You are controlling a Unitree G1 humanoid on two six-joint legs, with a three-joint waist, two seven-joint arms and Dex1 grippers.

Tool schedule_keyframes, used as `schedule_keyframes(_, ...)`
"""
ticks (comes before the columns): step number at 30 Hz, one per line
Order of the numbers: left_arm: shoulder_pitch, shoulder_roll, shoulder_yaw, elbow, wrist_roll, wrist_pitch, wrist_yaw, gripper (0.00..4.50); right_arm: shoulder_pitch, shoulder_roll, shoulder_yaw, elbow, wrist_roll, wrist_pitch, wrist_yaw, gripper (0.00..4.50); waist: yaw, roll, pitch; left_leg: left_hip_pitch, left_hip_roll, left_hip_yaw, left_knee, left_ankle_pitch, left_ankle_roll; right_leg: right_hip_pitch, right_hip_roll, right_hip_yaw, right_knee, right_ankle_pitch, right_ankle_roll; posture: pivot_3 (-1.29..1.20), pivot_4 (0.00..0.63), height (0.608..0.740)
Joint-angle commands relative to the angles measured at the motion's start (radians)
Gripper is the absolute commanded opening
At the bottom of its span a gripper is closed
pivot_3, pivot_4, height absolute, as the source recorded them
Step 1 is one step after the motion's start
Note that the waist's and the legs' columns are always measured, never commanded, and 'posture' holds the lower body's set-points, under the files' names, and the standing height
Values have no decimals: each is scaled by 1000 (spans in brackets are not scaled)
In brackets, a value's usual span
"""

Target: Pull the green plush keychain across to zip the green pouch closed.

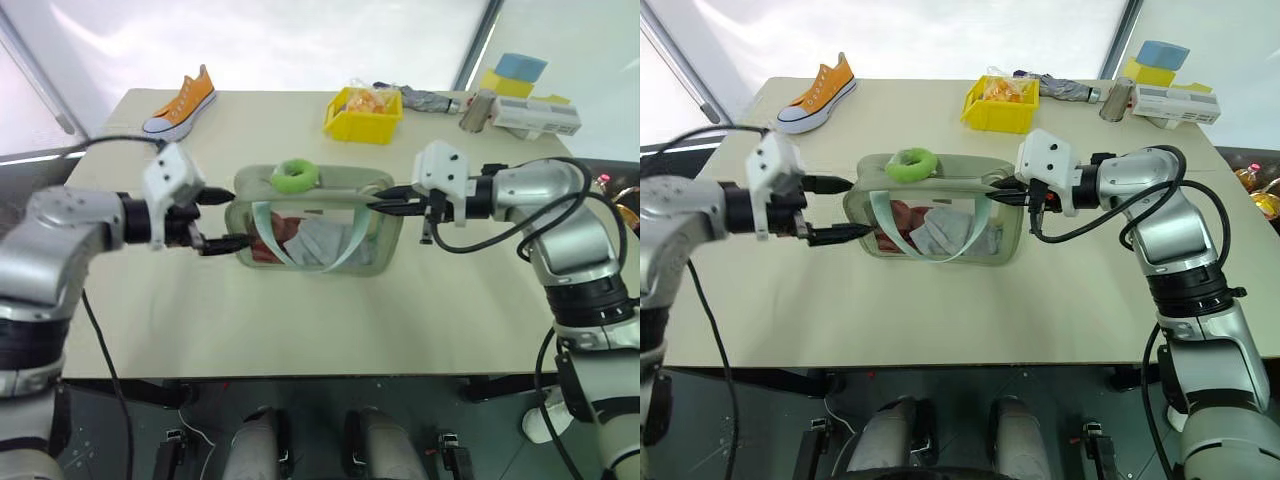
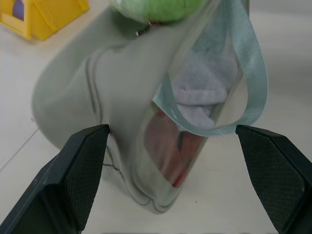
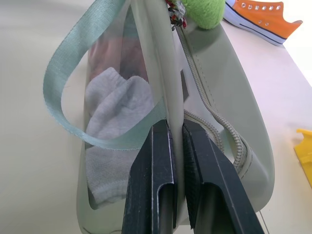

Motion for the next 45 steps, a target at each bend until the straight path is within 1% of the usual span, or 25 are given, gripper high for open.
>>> schedule_keyframes(1, -29, -17, 14, 27, 36, -60, 59, 3903, -35, 0, -15, -19, 9, 0, 0, 0, 0, 0, 0, 0, 0, 0, 0, 0, 0, 0, 0, 0, 0, 0, 0, 0, 150, 740)
schedule_keyframes(2, -36, -25, 10, 37, 32, -69, 57, 3642, -37, 1, -13, -18, 8, 1, 1, 0, 0, 0, 0, 0, -1, 0, 0, 0, 0, 0, 0, 0, 0, 0, 0, 0, 150, 740)
schedule_keyframes(3, -43, -30, 4, 43, 29, -74, 54, 3178, -39, 2, -12, -16, 7, 1, 2, 0, 0, 0, 0, 0, -1, 0, 0, 0, 0, 0, 0, 0, 0, 0, 0, 0, 150, 740)
schedule_keyframes(5, -45, -33, -8, 44, 25, -83, 42, 2135, -40, 2, -10, -13, 5, 1, 3, 0, -1, 0, 0, 0, -1, 0, 0, 0, 0, 0, 0, 0, 0, 0, 0, 0, 150, 740)
schedule_keyframes(6, -45, -34, -11, 43, 25, -85, 40, 1524, -41, 2, -10, -12, 5, 1, 4, 0, -1, 0, 0, 0, -1, 0, 0, 0, 0, 0, 0, 0, 0, 0, 0, 0, 150, 740)
schedule_keyframes(9, -46, -39, -16, 42, 23, -84, 40, 20, -45, 4, -10, -12, 5, 7, 1, 0, -1, 0, 0, 0, -1, 0, 0, 0, 0, 0, 0, 0, 0, 0, 0, 0, 150, 740)
schedule_keyframes(10, -48, -40, -19, 42, 23, -80, 41, 20, -47, 4, -10, -11, 5, 9, 0, 0, -1, 0, 0, 0, -1, 0, 0, 0, 0, 0, 0, 0, 0, 0, 0, 0, 150, 740)
schedule_keyframes(11, -51, -40, -23, 42, 29, -79, 47, 1, -54, 1, -14, -16, 17, 30, 9, 379, -1, 0, 0, 0, -1, 0, 0, 0, 0, 0, 0, 0, 0, 0, 0, 0, 150, 740)
schedule_keyframes(14, -58, -36, -27, 49, 38, -80, 55, 0, -101, -3, -29, -28, 39, 81, 15, 1618, -1, 0, 0, 0, -1, 0, 0, 0, 0, 0, 0, 0, 0, 0, 0, 0, 150, 740)
schedule_keyframes(16, -58, -30, -27, 50, 37, -79, 53, 0, -144, 12, -37, -53, 63, 126, 4, 2651, -1, 0, 0, 0, 0, 1, 0, 0, 0, 0, 0, 0, 0, 0, 0, 0, 150, 740)
schedule_keyframes(18, -58, -28, -26, 47, 33, -74, 54, 0, -165, 30, -37, -75, 83, 157, -10, 2651, 0, 0, 0, 0, 0, 0, 0, 0, 0, 0, 0, 0, 0, 0, 0, 0, 150, 740)
schedule_keyframes(21, -57, -24, -23, 39, 26, -65, 51, 0, -186, 86, -16, -113, 97, 179, -42, 2651, -1, 0, 0, 0, 0, 0, 0, 0, 0, 0, 0, 0, 0, 0, 0, 0, 150, 740)
schedule_keyframes(22, -58, -24, -23, 34, 23, -59, 51, 0, -193, 119, 1, -116, 92, 173, -58, 2651, -1, 0, 0, 0, 0, 0, 0, 0, 0, 0, 0, 0, 0, 0, 0, 0, 150, 740)
schedule_keyframes(25, -65, -27, -24, 30, 19, -51, 55, 0, -216, 218, 67, -74, 45, 100, -93, 2651, -2, 0, 0, 0, 0, 0, 0, 0, 0, 0, 0, 0, 0, 0, 0, 0, 150, 740)
schedule_keyframes(29, -77, -41, -22, 30, 19, -46, 75, 0, -247, 278, 124, 37, -35, -15, -115, 2651, 1, 0, 0, 0, -1, 0, 0, 0, 0, 0, 0, 0, 0, 0, 0, 0, 150, 740)
schedule_keyframes(32, -77, -39, -19, 22, 14, -37, 78, 0, -267, 301, 139, 113, -72, -78, -125, 2651, 1, 0, 0, -1, -1, 0, 0, 0, 0, 0, -1, 0, 0, 0, 0, 0, 150, 740)
schedule_keyframes(35, -69, -33, -11, 11, 9, -26, 80, 0, -273, 290, 153, 161, -112, -144, -112, 2651, 0, 0, 0, -1, -1, 0, 0, 0, 0, 0, -1, 0, 0, 0, 0, 0, 150, 740)
schedule_keyframes(38, -61, -29, -6, 7, 7, -21, 84, 0, -280, 293, 123, 162, -88, -132, -103, 1848, -3, 0, 0, -1, -1, 0, 0, 0, 0, 0, 0, 0, 0, 0, 0, 0, 150, 740)
schedule_keyframes(41, -62, -33, -10, 7, 5, -18, 90, 0, -284, 281, 112, 157, -87, -131, -92, 279, -2, 0, 0, -1, -1, 0, 0, 0, 0, 0, 0, 0, 0, 0, 0, 0, 150, 740)
schedule_keyframes(42, -64, -35, -13, 11, 5, -20, 92, 0, -287, 276, 103, 155, -84, -126, -90, 70, -2, 0, 0, -1, 0, 0, 0, 0, 0, 0, 0, 0, 0, 0, 0, 0, 150, 740)
schedule_keyframes(45, -69, -39, -20, 16, 5, -22, 96, 0, -306, 232, 61, 139, -69, -88, -81, 70, 0, 0, 0, -1, 0, 0, 0, 0, 0, 0, 0, 0, 0, 0, 0, 0, 150, 740)
